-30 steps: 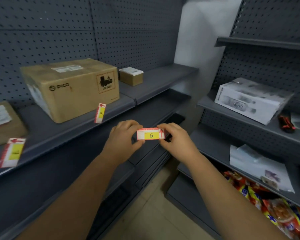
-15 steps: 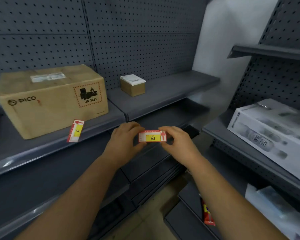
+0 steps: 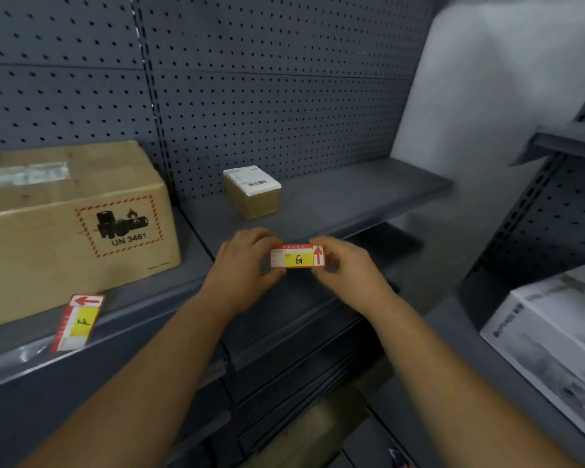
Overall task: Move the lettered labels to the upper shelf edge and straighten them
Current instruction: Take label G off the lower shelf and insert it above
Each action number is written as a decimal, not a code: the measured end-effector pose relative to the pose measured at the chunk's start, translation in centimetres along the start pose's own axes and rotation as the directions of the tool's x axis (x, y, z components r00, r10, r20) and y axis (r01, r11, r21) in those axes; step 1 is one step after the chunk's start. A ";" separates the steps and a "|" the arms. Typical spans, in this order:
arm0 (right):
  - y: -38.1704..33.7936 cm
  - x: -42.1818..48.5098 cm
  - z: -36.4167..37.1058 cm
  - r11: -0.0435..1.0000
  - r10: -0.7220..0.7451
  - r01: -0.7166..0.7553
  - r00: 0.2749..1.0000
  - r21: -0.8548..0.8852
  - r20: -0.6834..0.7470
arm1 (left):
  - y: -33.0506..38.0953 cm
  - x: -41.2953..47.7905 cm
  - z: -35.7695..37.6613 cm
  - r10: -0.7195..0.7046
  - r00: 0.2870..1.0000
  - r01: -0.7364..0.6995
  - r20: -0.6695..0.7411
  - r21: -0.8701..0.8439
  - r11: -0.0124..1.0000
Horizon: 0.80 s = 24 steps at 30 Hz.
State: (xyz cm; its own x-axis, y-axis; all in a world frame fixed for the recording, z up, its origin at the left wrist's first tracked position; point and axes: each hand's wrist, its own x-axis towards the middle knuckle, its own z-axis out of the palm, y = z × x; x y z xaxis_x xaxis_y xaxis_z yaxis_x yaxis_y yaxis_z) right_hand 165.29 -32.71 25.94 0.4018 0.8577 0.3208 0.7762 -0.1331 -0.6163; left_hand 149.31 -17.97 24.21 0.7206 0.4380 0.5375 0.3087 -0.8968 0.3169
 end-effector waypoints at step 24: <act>4.9 11.5 -4.1 0.972 -0.118 0.065 0.966 0.226 0.231 | 3.5 4.9 2.7 -0.386 0.912 0.407 -0.137 0.200 0.891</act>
State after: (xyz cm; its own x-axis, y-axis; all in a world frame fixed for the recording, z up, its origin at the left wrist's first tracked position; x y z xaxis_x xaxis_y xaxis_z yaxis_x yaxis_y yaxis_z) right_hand 175.68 -25.48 29.58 0.1840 0.9587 0.2168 0.6705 0.0389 -0.7409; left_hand 155.61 -19.08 25.87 0.4534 0.7541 0.4752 0.6923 -0.6337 0.3452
